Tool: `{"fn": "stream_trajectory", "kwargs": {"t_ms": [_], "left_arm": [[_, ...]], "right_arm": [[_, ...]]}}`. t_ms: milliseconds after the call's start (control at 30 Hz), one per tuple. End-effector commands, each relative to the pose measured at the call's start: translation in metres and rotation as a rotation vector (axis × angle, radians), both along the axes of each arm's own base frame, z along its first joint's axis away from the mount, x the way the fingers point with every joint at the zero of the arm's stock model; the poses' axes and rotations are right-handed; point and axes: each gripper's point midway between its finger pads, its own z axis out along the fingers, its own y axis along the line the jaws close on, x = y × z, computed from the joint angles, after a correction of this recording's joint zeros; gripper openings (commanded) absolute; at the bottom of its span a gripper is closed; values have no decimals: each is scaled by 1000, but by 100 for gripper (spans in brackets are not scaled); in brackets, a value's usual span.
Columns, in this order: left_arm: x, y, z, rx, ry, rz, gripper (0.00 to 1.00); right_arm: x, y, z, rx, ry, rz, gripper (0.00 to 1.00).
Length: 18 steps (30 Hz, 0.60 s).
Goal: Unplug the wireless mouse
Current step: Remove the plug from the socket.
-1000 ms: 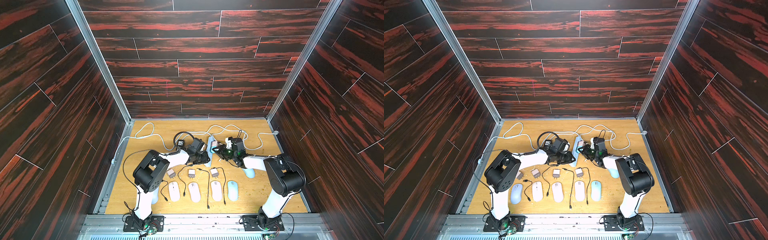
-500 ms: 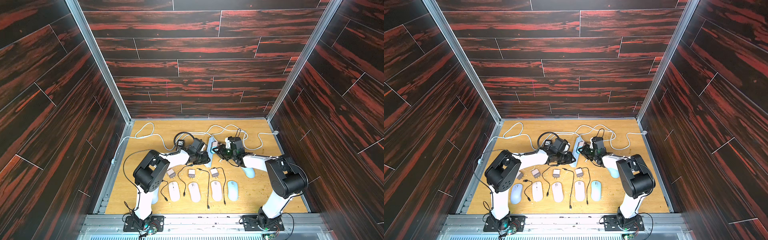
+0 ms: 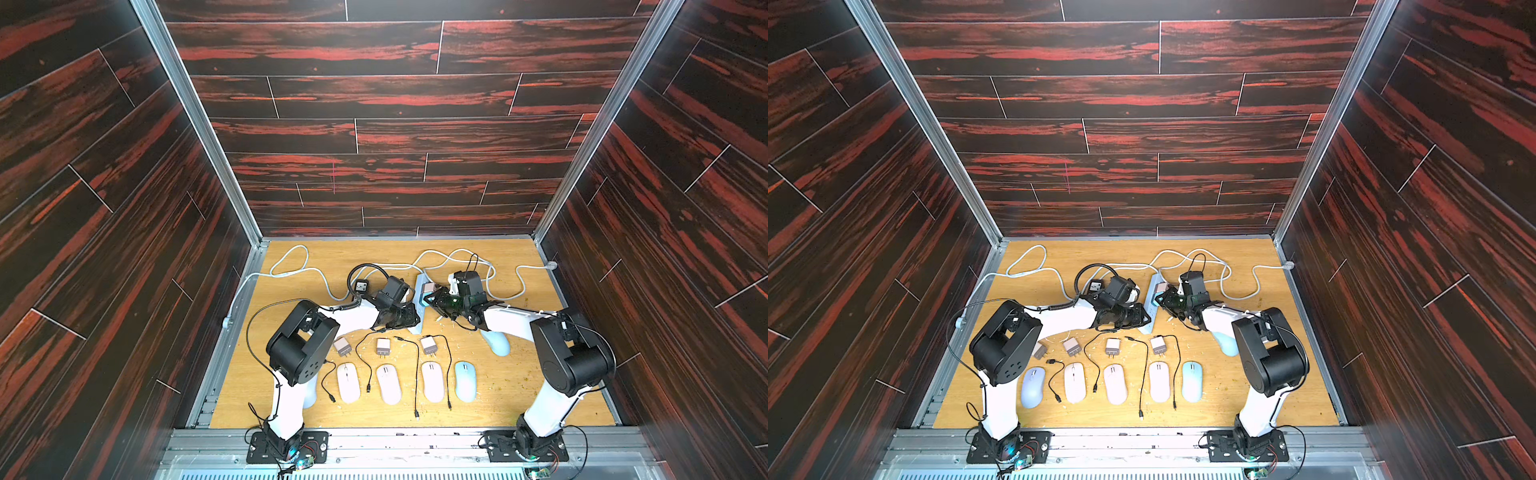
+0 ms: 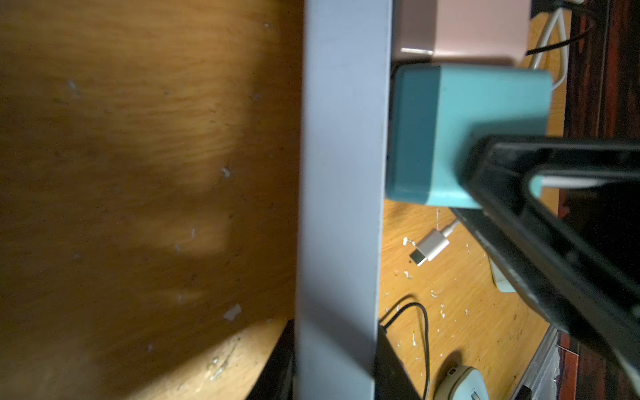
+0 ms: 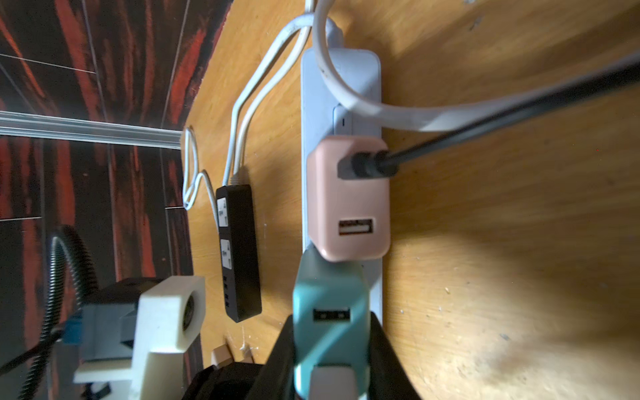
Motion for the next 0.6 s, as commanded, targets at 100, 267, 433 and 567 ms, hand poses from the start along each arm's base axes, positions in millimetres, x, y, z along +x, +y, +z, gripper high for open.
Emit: {"fn": "stream_trajectory", "kwargs": {"t_ms": [100,267,433,567], "left_arm": [[27,66,-39,200,47,251,0],[27,67,-40,203,49,252,0],[26,68,-41,206,50,253,0],[27,69,-41,206,50,254,0]], "right_arm": [[-15,18,35,211,-100,147,0],[-15,13,18,222,-39,90,0],[-9,-7,4,-46,15,-1,0],[-8,-1,18,-35,-27,32,0]]}}
